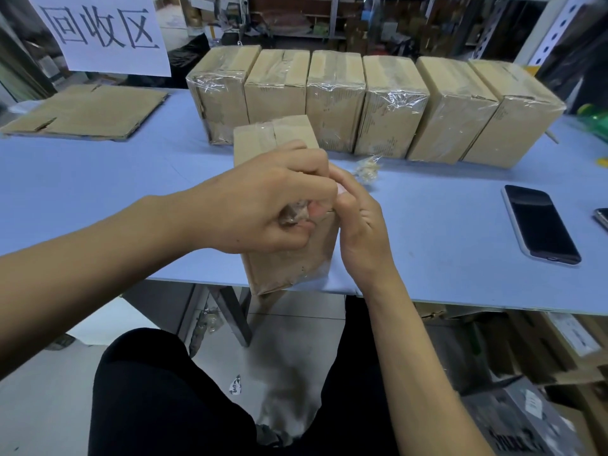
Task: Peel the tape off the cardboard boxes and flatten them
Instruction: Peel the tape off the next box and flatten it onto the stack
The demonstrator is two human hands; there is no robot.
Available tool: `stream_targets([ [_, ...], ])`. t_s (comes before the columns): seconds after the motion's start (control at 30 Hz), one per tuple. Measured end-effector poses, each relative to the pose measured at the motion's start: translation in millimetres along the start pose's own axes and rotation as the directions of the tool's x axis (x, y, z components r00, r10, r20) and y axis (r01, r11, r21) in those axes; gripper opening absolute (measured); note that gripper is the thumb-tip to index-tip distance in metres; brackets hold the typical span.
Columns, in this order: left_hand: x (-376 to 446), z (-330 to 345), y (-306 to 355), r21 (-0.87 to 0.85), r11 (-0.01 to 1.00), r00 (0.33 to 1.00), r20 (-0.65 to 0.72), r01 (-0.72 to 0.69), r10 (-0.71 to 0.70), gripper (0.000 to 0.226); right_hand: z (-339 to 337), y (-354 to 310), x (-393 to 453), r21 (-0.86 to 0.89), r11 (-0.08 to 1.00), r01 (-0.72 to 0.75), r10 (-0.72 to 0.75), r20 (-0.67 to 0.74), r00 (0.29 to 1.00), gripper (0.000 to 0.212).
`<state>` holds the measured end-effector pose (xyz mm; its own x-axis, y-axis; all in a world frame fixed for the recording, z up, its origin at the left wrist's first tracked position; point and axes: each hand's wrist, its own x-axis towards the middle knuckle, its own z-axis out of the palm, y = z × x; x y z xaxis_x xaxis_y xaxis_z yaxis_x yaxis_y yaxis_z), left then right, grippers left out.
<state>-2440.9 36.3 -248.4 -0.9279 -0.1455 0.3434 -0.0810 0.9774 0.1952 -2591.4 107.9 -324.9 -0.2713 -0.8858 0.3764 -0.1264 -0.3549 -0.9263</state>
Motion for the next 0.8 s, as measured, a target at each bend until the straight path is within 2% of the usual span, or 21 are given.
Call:
stream_targets([
  [0.17, -2.1, 0.3, 1.4, -0.033, 0.999, 0.998, -0.049, 0.034, -0.035, 0.015, 3.8, 3.9, -0.2, -0.004, 1.000, 0.013, -0.013, -0.040, 0.999, 0.034],
  [0.33, -8.2, -6.0, 6.4, -0.155, 0.983, 0.990, -0.093, 0.095, -0.111, 0.016, 4.4, 4.6, -0.6, -0.003, 1.000, 0.029, -0.029, -0.053, 0.998, 0.035],
  [0.47, -22.8, -5.6, 13.7, -0.275, 0.937, 0.953, -0.152, 0.216, -0.264, 0.025, 8.5, 6.3, -3.0, 0.010, 1.000, -0.008, 0.009, -0.098, 0.995, 0.041],
  [0.6, -40.0, 18.6, 30.9, -0.290, 0.893, 0.846, -0.316, 0.346, -0.430, 0.011, 16.7, 6.5, -4.7, 0.039, 0.999, -0.016, 0.022, -0.149, 0.989, 0.038],
  [0.73, -36.5, 44.2, 49.9, -0.274, 0.843, 0.679, -0.501, 0.463, -0.536, 0.039, 15.6, 2.9, -10.1, 0.063, 0.997, -0.046, 0.056, -0.164, 0.985, 0.036],
  [0.8, -32.8, 48.8, 55.7, -0.307, 0.811, 0.612, -0.539, 0.497, -0.579, 0.056, 12.1, -0.1, -11.9, 0.051, 0.997, -0.064, 0.071, -0.147, 0.987, 0.035],
])
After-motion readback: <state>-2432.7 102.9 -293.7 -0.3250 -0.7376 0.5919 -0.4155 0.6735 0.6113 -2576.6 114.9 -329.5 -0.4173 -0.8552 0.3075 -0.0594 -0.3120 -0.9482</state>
